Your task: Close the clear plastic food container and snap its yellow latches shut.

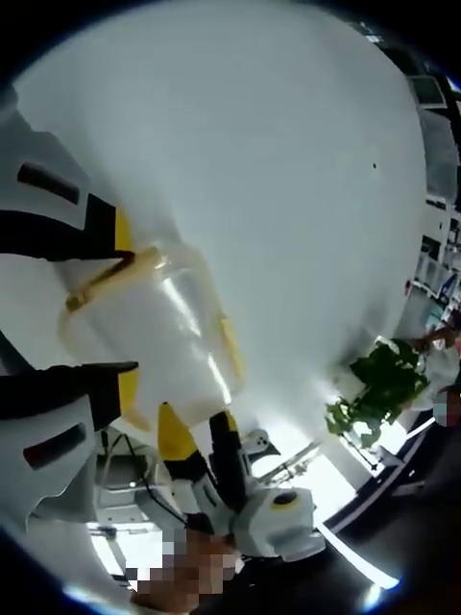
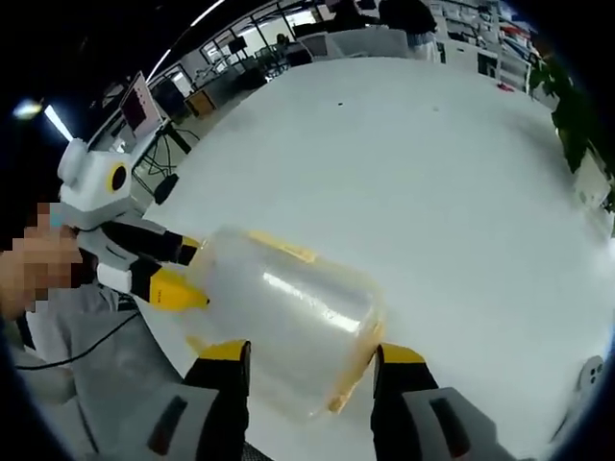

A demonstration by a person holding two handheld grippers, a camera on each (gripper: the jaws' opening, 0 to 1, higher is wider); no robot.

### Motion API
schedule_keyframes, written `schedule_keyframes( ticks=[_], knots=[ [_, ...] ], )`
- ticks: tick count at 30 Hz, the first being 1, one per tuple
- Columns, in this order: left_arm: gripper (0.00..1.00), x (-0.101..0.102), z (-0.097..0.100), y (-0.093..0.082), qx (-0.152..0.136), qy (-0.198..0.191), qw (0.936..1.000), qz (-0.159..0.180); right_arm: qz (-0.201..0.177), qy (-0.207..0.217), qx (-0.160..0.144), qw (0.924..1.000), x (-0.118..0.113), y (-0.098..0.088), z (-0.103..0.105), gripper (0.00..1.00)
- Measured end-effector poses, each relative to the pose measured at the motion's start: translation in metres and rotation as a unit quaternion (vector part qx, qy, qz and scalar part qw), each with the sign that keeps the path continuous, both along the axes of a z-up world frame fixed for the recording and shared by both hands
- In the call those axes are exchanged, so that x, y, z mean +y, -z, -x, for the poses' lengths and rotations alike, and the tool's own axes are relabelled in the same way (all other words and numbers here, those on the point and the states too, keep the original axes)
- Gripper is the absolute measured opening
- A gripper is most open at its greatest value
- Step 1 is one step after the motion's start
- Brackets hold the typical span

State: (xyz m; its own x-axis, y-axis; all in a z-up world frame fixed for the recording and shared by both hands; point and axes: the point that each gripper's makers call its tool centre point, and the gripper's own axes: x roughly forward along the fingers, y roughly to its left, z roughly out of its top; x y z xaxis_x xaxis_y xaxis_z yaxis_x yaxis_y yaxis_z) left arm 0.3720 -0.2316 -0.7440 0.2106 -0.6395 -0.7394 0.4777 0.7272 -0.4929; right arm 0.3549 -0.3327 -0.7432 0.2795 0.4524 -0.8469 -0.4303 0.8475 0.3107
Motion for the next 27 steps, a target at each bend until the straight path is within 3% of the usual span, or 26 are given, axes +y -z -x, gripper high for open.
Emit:
schedule_keyframes(
  ticks=[10,14,15,19,20,21,22,25,27],
  knots=[
    [0.45,0.001,0.005,0.000,-0.009,0.026,0.9996,-0.007,0.012,-0.022,-0.022,0.9994,-0.007,-0.004,-0.005,0.47],
    [0.48,0.002,0.008,0.000,-0.019,0.037,0.9990,-0.014,0.012,-0.046,-0.048,0.9977,-0.010,-0.012,-0.009,0.48],
    [0.49,0.004,0.008,0.000,-0.026,0.043,0.9985,-0.022,0.024,-0.059,-0.057,0.9963,-0.014,-0.015,-0.010,0.47],
    [0.53,0.008,0.008,-0.004,-0.047,0.062,0.9965,-0.032,0.010,-0.107,-0.089,0.9902,-0.008,-0.030,-0.013,0.47],
    [0.53,0.008,0.007,-0.006,-0.051,0.063,0.9962,-0.030,0.014,-0.114,-0.082,0.9900,-0.009,-0.030,-0.010,0.47],
    [0.53,0.008,0.007,-0.007,-0.051,0.062,0.9964,-0.028,0.017,-0.126,-0.082,0.9886,-0.010,-0.030,-0.009,0.48],
    [0.53,0.008,0.006,-0.008,-0.050,0.061,0.9966,-0.025,0.012,-0.157,-0.102,0.9822,-0.005,-0.034,-0.010,0.47],
    [0.53,0.009,0.007,-0.010,-0.049,0.066,0.9963,-0.025,-0.009,-0.176,-0.107,0.9785,0.002,-0.041,-0.007,0.45],
    [0.53,0.010,0.007,-0.010,-0.051,0.070,0.9958,-0.030,-0.015,-0.190,-0.130,0.9730,0.007,-0.049,-0.009,0.42]
  ],
)
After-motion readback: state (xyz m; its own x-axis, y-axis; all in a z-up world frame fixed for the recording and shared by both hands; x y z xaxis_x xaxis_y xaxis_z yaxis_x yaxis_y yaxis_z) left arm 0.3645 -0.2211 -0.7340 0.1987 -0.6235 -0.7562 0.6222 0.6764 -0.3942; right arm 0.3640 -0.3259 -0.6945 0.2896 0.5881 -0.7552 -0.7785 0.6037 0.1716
